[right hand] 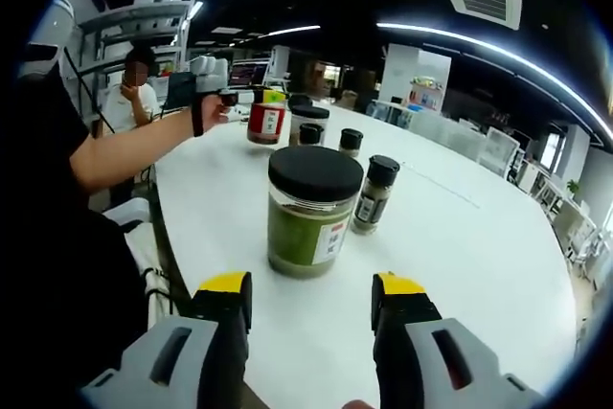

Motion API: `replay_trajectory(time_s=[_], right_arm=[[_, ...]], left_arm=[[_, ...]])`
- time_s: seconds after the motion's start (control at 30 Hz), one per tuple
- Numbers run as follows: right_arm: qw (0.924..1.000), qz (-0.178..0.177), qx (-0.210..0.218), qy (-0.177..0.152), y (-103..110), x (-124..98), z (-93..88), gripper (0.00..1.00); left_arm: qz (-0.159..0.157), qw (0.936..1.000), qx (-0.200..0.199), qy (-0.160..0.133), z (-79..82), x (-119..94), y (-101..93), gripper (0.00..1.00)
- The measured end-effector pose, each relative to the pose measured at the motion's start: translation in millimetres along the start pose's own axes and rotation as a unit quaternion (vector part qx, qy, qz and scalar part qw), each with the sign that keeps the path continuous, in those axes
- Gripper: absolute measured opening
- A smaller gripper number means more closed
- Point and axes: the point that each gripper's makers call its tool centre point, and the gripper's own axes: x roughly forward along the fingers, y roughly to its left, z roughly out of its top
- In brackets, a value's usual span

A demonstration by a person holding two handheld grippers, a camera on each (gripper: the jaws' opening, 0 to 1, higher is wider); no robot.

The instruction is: Pick up the mixed condiments and ingredients on the table and sort them into separate groups

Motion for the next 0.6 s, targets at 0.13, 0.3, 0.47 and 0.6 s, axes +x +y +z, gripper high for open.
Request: replay_trajectory(time_s=[0.13,0.3,0.47,0.6], right_arm=[[1.0,0.002,0.002,-0.003,0,-1,0.0,0.5],[1.0,0.001,0.002,-0.003,-1,-1,-0.5,0.5],[1.0,0.003,0.003,0.0,0,-1,-2.3,0.5],[1.0,0.001,0.005,-0.002,-1,-1,-1.7,0.5]], left_arm=[[0.006,0.9999,-0.008,0.011,-8.9,5,4.8,0.6],[0.012,0.9996,-0.006,0.025,-23.8,8,9.2,0.6],[0.001,0.9998,-0.006,0.021,-26.0,14,11.3,0.6],[-0.011,0.9998,-0.004,0.014,-25.2,20,8.5,0.6]])
